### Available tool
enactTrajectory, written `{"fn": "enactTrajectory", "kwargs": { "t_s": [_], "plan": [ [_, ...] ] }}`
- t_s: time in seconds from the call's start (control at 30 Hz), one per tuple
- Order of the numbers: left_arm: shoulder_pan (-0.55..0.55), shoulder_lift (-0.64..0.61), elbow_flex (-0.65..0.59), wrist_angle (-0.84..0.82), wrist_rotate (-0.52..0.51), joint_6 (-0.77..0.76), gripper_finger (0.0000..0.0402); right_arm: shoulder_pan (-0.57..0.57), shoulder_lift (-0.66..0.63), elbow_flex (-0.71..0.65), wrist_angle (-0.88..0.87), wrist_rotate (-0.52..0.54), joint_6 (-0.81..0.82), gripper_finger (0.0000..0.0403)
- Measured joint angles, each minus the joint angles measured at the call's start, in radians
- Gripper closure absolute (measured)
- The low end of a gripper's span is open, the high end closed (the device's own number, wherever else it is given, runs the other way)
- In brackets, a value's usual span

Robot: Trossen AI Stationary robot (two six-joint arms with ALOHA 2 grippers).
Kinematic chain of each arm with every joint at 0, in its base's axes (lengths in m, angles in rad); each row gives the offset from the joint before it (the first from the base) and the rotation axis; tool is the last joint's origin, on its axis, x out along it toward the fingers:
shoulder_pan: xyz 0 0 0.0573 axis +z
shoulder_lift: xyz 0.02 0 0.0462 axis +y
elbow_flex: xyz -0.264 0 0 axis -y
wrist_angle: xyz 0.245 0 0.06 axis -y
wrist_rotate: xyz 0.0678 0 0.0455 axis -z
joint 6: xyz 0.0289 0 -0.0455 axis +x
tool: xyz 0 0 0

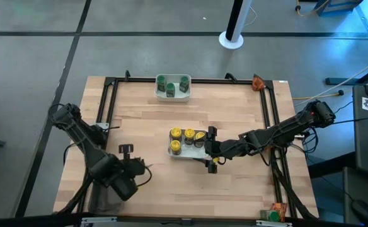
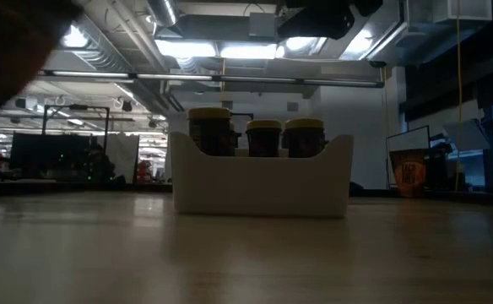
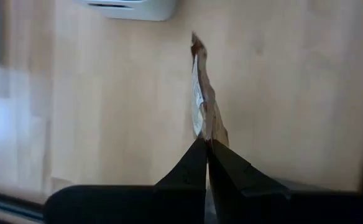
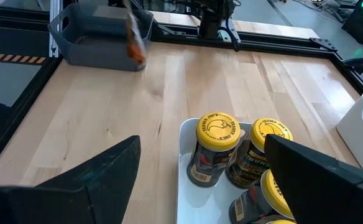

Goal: Sort spices by type
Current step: Put the top left orange seasoning pack into the black bin

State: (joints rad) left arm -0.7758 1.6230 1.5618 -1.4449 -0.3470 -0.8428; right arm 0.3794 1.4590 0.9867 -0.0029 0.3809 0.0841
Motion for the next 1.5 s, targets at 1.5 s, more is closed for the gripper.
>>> {"fn": "enactTrajectory", "kwargs": {
  "t_s": [1.5],
  "plan": [
    [-0.477, 0.0, -0.164, -0.104, -0.088, -0.525, 0.0402, 0.0, 0.0, 0.0, 0.009, 0.074, -0.041, 0.0063]
  ]
}}
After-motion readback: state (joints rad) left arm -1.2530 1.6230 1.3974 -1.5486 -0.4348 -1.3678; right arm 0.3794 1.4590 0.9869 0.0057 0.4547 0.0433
